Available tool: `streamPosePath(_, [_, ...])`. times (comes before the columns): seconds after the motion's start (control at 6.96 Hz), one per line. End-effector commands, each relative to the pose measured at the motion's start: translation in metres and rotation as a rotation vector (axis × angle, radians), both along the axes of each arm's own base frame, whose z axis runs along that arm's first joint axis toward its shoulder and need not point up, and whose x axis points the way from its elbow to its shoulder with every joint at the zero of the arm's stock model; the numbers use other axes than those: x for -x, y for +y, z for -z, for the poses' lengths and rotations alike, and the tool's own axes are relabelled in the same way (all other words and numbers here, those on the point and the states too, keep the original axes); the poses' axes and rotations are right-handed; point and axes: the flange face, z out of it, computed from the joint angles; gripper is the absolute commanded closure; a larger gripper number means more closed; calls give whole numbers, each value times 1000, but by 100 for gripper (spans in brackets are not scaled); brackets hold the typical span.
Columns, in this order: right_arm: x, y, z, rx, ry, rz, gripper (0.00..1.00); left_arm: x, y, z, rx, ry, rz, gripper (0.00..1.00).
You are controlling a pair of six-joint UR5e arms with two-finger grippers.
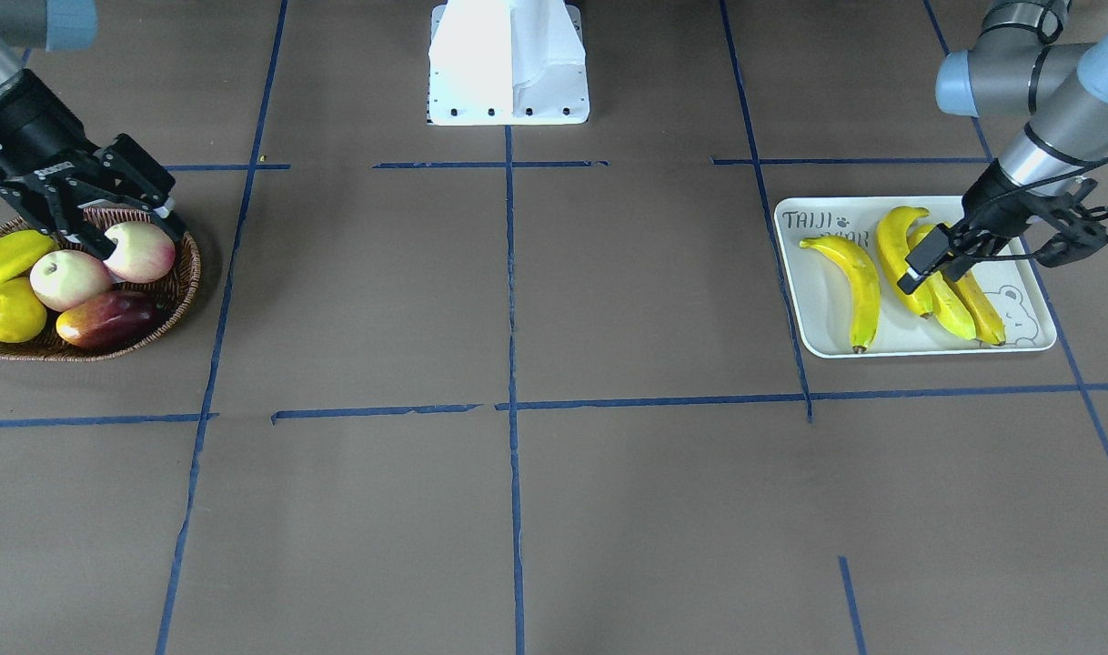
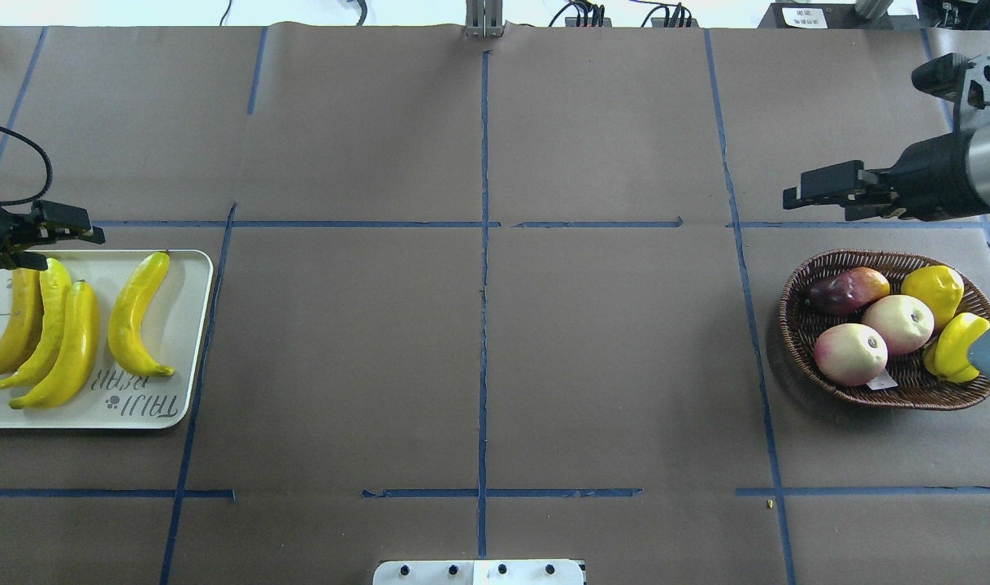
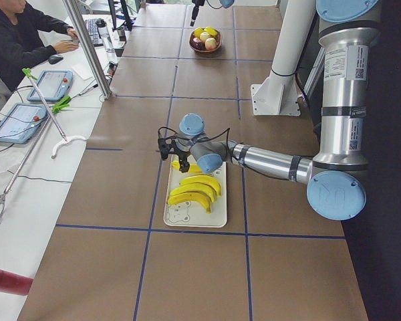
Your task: Transfer all bananas from basket to plate
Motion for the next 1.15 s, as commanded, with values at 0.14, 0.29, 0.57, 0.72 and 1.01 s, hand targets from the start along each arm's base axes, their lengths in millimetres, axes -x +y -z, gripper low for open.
streamPosePath(0.14, [-82,-25,-53,-70,214,144,0,57,-55,11,-179,-191,-142,1])
streamPosePath(0.29, [-114,-28,-72,-95,282,186,0,88,-69,3,-254,-297,-236,1])
streamPosePath(0.57, [-200,-23,-158,-89,237,243,0,155,-81,-13,-293,-409,-398,0])
streamPosePath(0.72, [-232,-1,-215,-44,200,245,0,179,-76,-27,-260,-395,-460,0])
streamPosePath(1.01, [-248,11,-236,-1,204,214,0,201,-65,-84,-205,-207,-496,0])
